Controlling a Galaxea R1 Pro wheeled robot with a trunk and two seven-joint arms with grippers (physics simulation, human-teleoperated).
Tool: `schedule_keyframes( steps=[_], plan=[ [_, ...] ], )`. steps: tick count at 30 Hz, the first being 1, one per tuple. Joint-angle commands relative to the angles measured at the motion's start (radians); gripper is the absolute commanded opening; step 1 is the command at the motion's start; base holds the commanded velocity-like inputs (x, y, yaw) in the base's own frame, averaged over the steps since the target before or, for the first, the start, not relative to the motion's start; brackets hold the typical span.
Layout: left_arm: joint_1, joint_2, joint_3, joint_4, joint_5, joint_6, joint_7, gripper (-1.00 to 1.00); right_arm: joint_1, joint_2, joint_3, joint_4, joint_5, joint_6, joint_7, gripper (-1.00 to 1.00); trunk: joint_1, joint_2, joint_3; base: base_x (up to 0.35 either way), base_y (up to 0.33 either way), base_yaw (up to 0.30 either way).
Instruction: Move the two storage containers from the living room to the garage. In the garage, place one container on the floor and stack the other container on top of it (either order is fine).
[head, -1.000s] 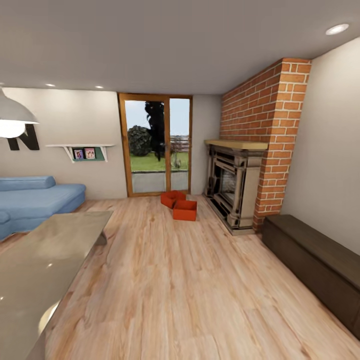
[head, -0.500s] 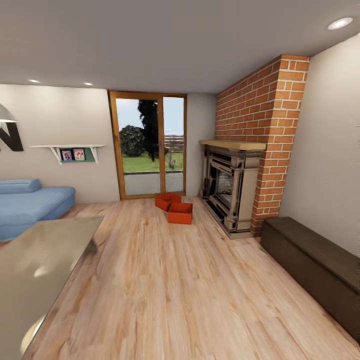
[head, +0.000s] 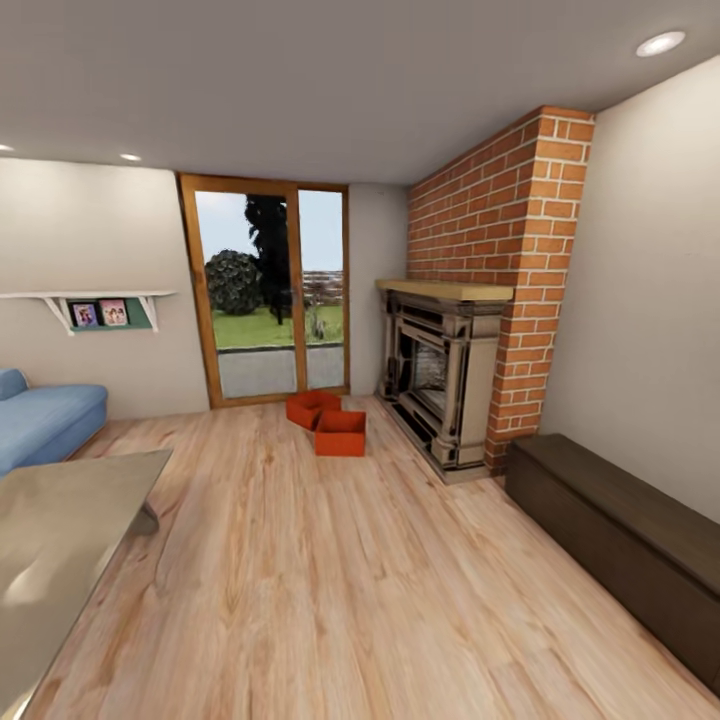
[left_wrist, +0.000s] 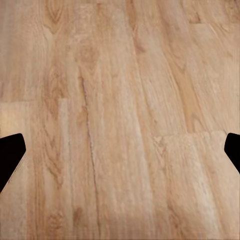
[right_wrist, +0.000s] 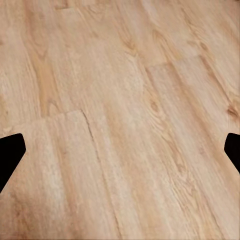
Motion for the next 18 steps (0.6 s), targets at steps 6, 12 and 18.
schedule_keyframes(
  steps=[6, 12, 18],
  plan=[
    [-0.002, -0.001, -0.006, 0.004, 0.007, -0.006, 0.0, 1.0, 0.0, -0.001, 0.008, -0.002, -0.008, -0.001, -0.008, 1.0, 0.001, -0.001, -0.001, 0.314, 0.17, -0.004],
    [-0.002, -0.001, -0.006, 0.004, 0.007, -0.006, 0.0, 1.0, 0.0, -0.001, 0.008, -0.002, -0.008, -0.001, -0.007, 1.0, 0.001, -0.001, -0.001, 0.314, 0.156, 0.0],
    [-0.002, -0.001, -0.006, 0.004, 0.007, -0.006, 0.0, 1.0, 0.0, -0.001, 0.009, -0.002, -0.008, -0.001, -0.007, 1.0, 0.001, -0.001, -0.001, 0.319, 0.031, -0.001]
  ],
)
